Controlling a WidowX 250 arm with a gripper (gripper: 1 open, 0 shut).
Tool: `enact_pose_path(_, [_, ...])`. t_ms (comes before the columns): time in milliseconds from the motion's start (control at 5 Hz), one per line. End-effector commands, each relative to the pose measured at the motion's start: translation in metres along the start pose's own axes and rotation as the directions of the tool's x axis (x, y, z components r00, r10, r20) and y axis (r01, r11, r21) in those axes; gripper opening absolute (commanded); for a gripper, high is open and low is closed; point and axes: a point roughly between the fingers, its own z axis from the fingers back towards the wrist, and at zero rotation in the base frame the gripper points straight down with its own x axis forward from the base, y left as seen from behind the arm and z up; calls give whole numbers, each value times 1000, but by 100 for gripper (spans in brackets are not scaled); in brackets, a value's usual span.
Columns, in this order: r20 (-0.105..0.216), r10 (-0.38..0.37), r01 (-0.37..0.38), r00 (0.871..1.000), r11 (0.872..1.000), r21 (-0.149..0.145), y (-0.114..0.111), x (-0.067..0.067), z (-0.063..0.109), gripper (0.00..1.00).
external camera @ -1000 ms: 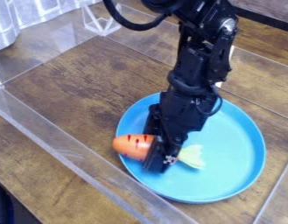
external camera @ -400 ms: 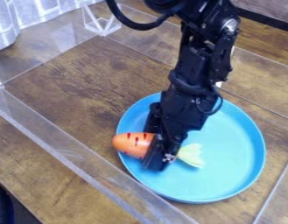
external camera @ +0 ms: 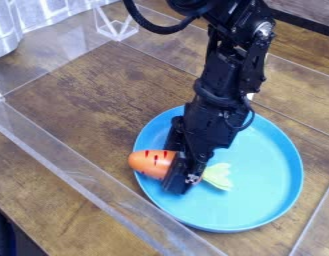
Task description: Remove the carrot from inside the blue tray and put it on the table
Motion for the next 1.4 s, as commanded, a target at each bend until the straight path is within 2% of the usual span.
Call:
enact_pose_path(0, [-19,13,-13,1000,1000,-19,12,-9,-11,0])
enact_pose_path(1200, [-66,46,-50,997,996,-69,30,-23,-21,0])
